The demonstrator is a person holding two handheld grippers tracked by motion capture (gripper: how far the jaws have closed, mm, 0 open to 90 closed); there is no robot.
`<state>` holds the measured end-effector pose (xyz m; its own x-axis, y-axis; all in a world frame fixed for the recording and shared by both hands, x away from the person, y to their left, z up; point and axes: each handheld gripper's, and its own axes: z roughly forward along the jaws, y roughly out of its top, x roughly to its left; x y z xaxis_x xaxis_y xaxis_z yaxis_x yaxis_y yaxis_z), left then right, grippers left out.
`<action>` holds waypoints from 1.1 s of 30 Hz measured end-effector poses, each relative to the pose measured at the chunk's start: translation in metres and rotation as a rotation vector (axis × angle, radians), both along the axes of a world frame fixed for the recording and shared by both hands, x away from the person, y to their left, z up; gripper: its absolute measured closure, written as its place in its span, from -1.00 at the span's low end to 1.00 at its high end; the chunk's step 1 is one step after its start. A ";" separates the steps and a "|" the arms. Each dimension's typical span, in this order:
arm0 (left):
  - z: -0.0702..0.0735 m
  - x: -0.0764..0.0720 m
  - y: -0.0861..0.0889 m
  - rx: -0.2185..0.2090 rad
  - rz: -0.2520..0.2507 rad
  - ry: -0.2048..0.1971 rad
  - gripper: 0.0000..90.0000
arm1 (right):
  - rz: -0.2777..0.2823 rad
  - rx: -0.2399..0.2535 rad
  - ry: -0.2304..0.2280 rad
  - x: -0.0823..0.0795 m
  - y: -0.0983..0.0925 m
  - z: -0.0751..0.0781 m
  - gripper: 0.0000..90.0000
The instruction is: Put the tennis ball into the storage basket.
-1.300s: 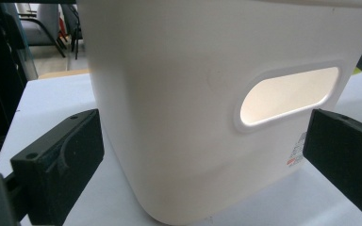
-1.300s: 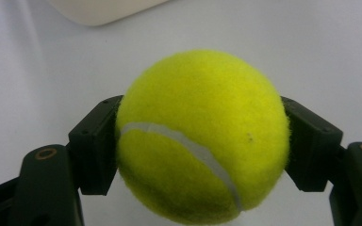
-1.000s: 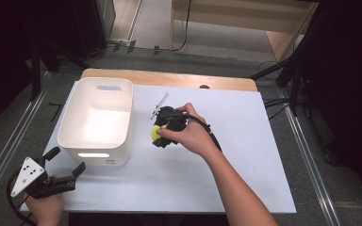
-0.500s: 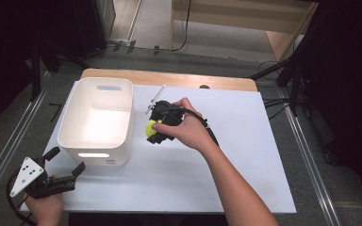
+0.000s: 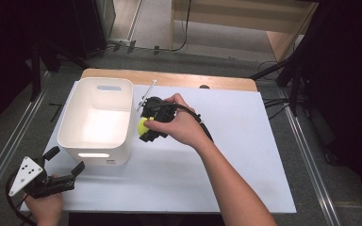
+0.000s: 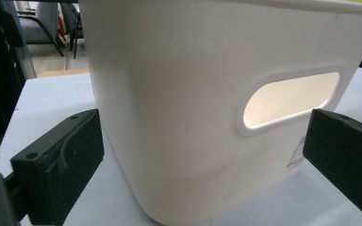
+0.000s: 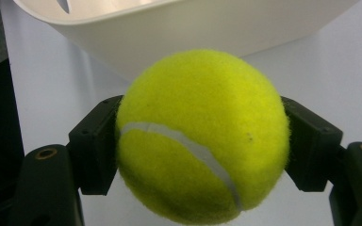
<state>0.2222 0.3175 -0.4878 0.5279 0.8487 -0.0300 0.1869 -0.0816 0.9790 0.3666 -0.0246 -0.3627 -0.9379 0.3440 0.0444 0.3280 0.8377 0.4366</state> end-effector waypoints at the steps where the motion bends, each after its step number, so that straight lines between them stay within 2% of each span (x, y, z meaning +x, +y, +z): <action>1: 0.000 0.000 0.000 0.000 0.002 0.003 -1.00 | 0.002 -0.001 -0.003 -0.001 0.001 0.002 -0.48; 8: 0.000 0.000 0.000 0.001 0.002 0.005 -1.00 | 0.018 0.024 0.014 0.000 0.009 0.008 -0.48; 10: 0.000 0.000 0.000 0.001 0.000 0.004 -1.00 | 0.014 0.006 0.006 -0.001 0.012 0.011 -0.48; 14: 0.000 0.000 0.000 0.006 -0.001 0.006 -1.00 | 0.024 0.026 0.001 -0.001 0.014 0.019 -0.48; 22: 0.000 0.001 0.000 -0.008 0.002 0.005 -1.00 | 0.033 0.020 -0.012 -0.001 0.026 0.036 -0.47; 24: 0.000 0.001 -0.001 0.005 0.002 0.005 -1.00 | 0.035 0.015 -0.021 -0.001 0.032 0.042 -0.48; 26: 0.000 0.001 -0.002 0.008 0.001 0.004 -1.00 | 0.036 0.034 -0.021 0.000 0.035 0.046 -0.47; 33: 0.000 0.002 -0.003 0.014 0.006 0.012 -1.00 | 0.053 0.029 -0.022 0.002 0.053 0.048 -0.48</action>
<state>0.2243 0.3150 -0.4875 0.5226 0.8522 -0.0248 0.1991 -0.0937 0.9755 0.3684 0.0286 -0.3148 -0.9558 0.2923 0.0328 0.2732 0.8407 0.4675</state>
